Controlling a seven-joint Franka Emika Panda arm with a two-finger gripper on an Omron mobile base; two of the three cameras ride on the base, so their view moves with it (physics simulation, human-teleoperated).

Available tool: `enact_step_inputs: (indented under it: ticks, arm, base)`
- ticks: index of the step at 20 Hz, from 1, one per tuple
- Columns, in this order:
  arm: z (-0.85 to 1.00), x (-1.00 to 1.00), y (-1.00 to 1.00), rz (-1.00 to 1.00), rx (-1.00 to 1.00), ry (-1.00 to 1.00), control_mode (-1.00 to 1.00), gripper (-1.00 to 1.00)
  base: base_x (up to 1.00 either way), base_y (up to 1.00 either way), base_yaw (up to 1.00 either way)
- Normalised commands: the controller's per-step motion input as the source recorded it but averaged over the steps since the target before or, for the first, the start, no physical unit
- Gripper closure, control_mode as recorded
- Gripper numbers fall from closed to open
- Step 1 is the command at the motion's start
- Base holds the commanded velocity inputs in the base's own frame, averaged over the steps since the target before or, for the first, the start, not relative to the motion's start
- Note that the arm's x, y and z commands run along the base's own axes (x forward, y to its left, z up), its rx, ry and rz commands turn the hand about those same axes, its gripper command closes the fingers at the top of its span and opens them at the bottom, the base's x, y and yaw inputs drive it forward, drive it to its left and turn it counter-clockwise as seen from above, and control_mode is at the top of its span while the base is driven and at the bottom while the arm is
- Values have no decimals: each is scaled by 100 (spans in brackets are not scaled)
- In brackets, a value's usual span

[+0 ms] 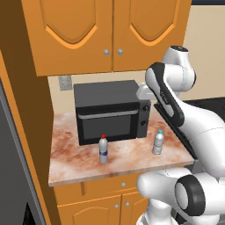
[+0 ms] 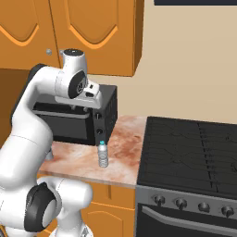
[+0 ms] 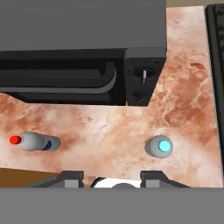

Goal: Take the bottled waters from the counter and place them in the freezer to freeze. Close the freezer door after placing the bottles.

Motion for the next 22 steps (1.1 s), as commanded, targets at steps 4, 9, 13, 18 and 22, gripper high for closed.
enact_step_inputs:
  ticks: [4, 9, 13, 18, 22]
  arm:
    - [-5, 0, -36, 0, 0, 1, -100, -100]
    - [-4, -17, -61, 1, 0, 0, -100, -100]
    - [-12, -6, -65, 3, 0, 0, -100, -100]
    - [-20, -8, -54, 11, -9, -18, -100, -100]
    - [-26, -15, -47, 20, -12, -29, -100, -100]
  base:
    - [0, 0, 0]
    - [0, 0, 0]
    - [0, 0, 0]
    - [0, 0, 0]
    - [0, 0, 0]
